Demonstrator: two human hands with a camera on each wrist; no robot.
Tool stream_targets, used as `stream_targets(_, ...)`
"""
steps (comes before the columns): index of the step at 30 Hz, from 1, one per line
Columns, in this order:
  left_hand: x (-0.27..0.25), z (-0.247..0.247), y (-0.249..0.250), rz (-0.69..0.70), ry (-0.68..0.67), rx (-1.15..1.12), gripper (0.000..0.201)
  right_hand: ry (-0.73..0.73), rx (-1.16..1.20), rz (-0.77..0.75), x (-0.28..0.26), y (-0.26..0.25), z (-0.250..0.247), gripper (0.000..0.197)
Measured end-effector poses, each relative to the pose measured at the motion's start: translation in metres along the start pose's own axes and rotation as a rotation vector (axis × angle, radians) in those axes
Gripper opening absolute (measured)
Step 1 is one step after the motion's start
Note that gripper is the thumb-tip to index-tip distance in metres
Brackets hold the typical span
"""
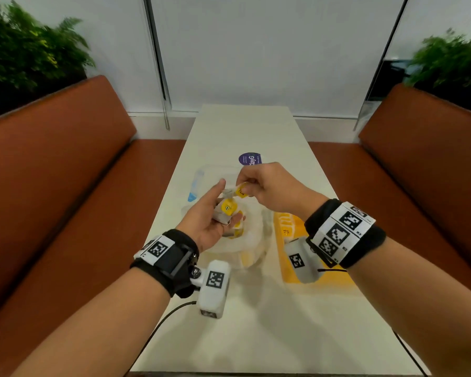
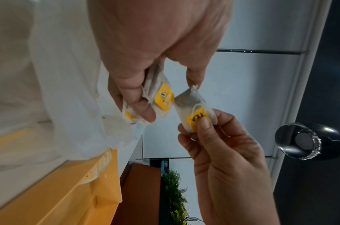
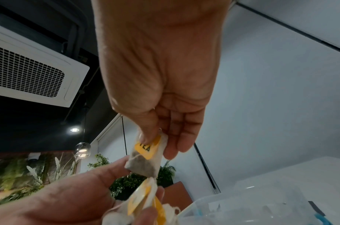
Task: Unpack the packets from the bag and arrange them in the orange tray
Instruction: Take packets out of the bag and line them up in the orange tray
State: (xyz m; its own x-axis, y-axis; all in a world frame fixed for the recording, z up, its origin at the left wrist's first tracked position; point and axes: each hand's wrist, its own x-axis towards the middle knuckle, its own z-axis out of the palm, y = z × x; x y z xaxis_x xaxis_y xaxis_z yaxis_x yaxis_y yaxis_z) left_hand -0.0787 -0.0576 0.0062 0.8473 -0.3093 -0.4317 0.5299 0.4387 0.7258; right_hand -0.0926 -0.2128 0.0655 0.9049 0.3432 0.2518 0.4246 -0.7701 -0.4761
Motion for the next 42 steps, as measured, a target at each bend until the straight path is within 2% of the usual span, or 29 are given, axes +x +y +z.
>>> stream_targets(5,-0.004,0.004,-0.005,0.074,-0.053,0.015,0.041,0.043,-0.037,0.049,-0.005,0.003,-0.003,0.019)
stream_targets(8,-0.006,0.006,-0.007,0.099,-0.143,0.062,0.053,-0.032,-0.068,0.091,-0.007,0.003,-0.007,0.02)
stream_targets(10,-0.004,0.006,-0.007,0.107,-0.155,0.058,0.057,-0.09,-0.137,0.098,-0.007,0.002,-0.012,0.015)
stream_targets(11,-0.004,0.007,-0.008,0.105,-0.154,0.066,0.051,-0.102,-0.158,0.104,-0.007,0.002,-0.015,0.014)
stream_targets(14,-0.003,0.008,-0.009,0.076,-0.116,0.152,0.015,-0.082,-0.175,0.107,-0.007,0.005,-0.018,0.015)
stream_targets(16,-0.003,0.009,-0.011,0.061,-0.096,0.171,0.004,-0.042,-0.178,0.109,-0.007,0.007,-0.018,0.015)
stream_targets(18,-0.003,0.009,-0.011,0.059,-0.095,0.17,0.007,-0.04,-0.185,0.119,-0.008,0.009,-0.02,0.015)
stream_targets(21,-0.001,0.01,-0.011,0.073,-0.1,0.168,0.025,-0.107,-0.184,0.126,-0.01,0.009,-0.022,0.015)
stream_targets(24,0.0,0.012,-0.012,0.068,-0.132,0.207,0.033,-0.156,-0.162,0.1,-0.012,0.007,-0.023,0.013)
stream_targets(28,0.001,0.015,-0.014,0.034,-0.123,0.269,0.022,-0.091,-0.105,0.122,-0.011,0.014,-0.027,0.011)
stream_targets(31,0.004,0.013,-0.014,0.033,-0.084,0.241,0.01,-0.059,-0.162,0.203,-0.014,0.03,-0.035,0.012)
stream_targets(34,0.005,0.012,-0.01,0.047,-0.055,0.193,0.011,-0.205,-0.355,0.322,-0.019,0.055,-0.028,0.015)
stream_targets(36,0.005,0.012,-0.007,0.052,-0.041,0.155,0.02,-0.341,-0.445,0.384,-0.024,0.073,-0.012,0.016)
stream_targets(39,0.004,0.011,-0.004,0.036,-0.013,0.095,0.033,-0.469,-0.499,0.409,-0.03,0.094,0.012,0.015)
stream_targets(42,0.004,0.008,-0.003,0.032,-0.005,0.055,0.03,-0.537,-0.488,0.431,-0.032,0.107,0.031,0.014)
